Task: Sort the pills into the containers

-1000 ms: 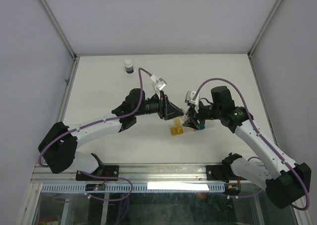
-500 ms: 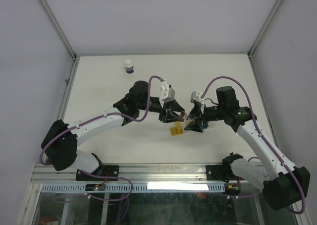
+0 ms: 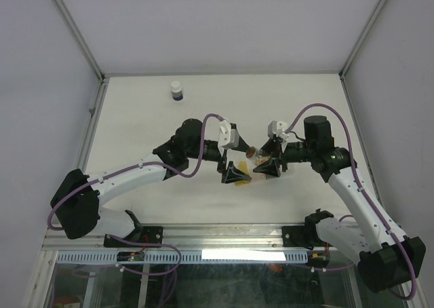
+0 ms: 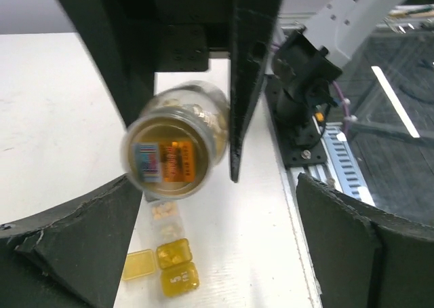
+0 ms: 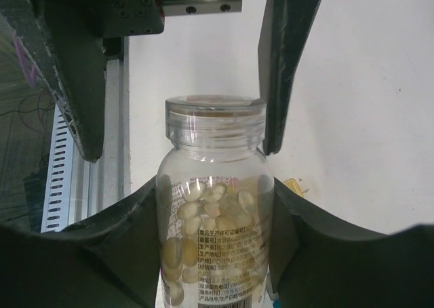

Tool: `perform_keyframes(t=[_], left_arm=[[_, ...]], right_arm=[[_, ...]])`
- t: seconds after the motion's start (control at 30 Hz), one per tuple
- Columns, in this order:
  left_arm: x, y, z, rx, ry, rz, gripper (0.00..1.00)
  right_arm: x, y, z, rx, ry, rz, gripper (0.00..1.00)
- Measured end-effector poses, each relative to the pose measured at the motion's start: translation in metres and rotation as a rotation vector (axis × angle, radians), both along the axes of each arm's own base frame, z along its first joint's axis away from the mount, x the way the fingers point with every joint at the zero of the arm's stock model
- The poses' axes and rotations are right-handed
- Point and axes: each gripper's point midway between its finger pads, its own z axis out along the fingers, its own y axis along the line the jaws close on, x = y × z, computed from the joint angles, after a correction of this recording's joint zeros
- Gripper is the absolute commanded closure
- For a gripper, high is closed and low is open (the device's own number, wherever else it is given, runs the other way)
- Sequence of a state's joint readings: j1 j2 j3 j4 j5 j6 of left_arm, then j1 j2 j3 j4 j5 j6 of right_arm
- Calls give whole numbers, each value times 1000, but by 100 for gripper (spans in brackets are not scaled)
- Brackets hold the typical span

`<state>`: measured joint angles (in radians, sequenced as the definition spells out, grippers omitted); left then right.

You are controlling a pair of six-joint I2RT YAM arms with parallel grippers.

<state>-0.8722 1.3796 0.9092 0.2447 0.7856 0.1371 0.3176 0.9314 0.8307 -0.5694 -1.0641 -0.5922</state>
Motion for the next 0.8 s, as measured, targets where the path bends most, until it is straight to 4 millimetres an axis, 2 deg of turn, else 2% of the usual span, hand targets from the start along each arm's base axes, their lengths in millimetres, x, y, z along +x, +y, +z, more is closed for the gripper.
perform_keyframes(t=[0.2, 0.33, 0.47, 0.53, 0.63, 0.8], left_arm=[[14, 7, 26, -64, -6, 138, 1], [19, 27, 23, -87, 61, 247, 1], [20, 47, 21, -131, 203, 316, 2], [18, 53, 26, -172, 276, 333, 8], [16, 52, 40, -222, 378, 340, 17], [25, 43, 57, -232, 482, 400, 19]], right_arm=[[0, 0, 1, 2, -13, 7, 100], [0, -1, 2, 3, -30, 10, 100], [0, -1, 2, 3, -40, 11, 100], [0, -1, 2, 2, -42, 10, 100], [1, -1, 2, 2, -42, 10, 100], [1, -1, 2, 0, -42, 9, 100]])
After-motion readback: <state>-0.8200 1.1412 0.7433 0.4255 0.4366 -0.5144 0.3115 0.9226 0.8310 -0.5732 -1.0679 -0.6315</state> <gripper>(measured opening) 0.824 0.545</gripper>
